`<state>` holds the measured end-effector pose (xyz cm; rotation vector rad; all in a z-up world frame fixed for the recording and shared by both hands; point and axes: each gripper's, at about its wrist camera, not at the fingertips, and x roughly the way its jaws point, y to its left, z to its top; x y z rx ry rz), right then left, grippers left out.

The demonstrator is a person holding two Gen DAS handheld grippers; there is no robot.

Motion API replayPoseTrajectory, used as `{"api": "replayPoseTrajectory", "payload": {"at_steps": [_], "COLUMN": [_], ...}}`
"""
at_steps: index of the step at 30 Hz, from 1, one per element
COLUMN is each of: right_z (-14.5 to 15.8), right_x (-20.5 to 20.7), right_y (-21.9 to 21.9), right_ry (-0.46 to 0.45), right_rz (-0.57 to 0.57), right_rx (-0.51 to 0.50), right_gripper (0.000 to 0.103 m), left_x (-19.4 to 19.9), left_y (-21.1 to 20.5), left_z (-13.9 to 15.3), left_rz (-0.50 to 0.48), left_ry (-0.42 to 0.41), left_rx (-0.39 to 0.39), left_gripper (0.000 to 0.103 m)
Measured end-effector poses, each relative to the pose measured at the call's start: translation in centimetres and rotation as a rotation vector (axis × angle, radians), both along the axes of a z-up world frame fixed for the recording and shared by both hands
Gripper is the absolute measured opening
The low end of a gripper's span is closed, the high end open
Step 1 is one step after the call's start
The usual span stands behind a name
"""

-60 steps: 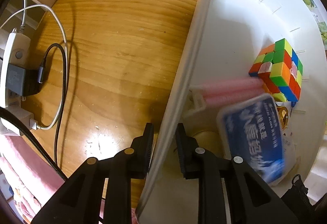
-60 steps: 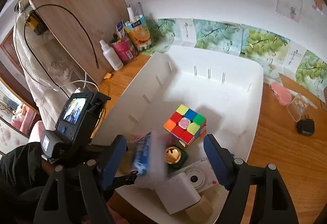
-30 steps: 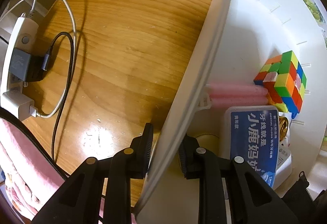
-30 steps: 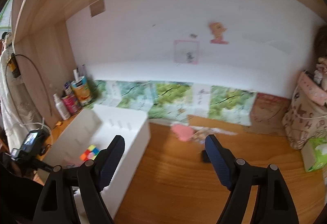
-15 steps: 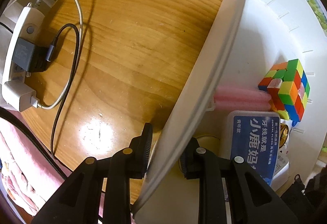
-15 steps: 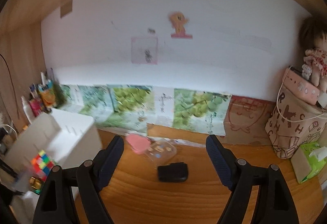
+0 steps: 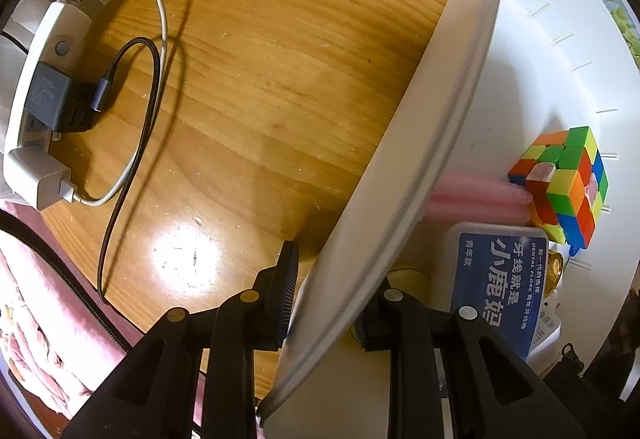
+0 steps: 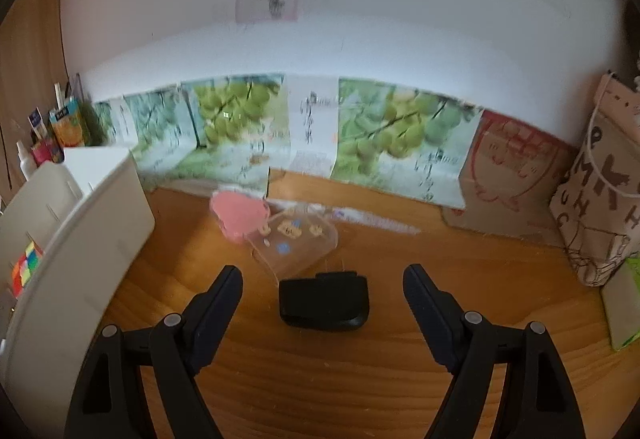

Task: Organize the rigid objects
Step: 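Reach the right tool to the black charger and grasp it, then carry the black charger with the right tool and release it in the tray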

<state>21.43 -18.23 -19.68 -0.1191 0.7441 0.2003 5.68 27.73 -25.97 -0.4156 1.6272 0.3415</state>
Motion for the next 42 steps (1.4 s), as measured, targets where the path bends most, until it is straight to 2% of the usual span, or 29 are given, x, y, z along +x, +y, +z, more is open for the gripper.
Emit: {"api": "replayPoseTrajectory", "payload": {"at_steps": [9, 17, 23, 26, 42], "right_z": [-2.5, -3.9, -4.2, -4.3, -3.9], "right_x": [1.1, 1.6, 2.0, 2.1, 0.9], "right_y": [0.0, -0.1, 0.2, 0.1, 0.7], "right_ry": [0.071, 0.095, 0.114, 0.126, 0.153], "right_rz": [-0.010, -0.017, 0.000, 0.002, 0.009], "right_rx": [-0.001, 0.015, 0.016, 0.024, 0.030], "right_gripper": [0.083, 0.083, 0.071, 0.062, 0.062], "left_x": [0.1, 0.1, 0.1, 0.1, 0.1], "left_y": [-0.1, -0.1, -0.1, -0.1, -0.3], "left_z": [0.0, 0.0, 0.0, 0.0, 0.2], "left_rz": [0.001, 0.008, 0.008, 0.008, 0.001], "left_ry": [0.012, 0.016, 0.016, 0.016, 0.003], "left_rx": [0.007, 0.013, 0.015, 0.015, 0.003], "left_gripper": [0.025, 0.025, 0.025, 0.025, 0.025]}}
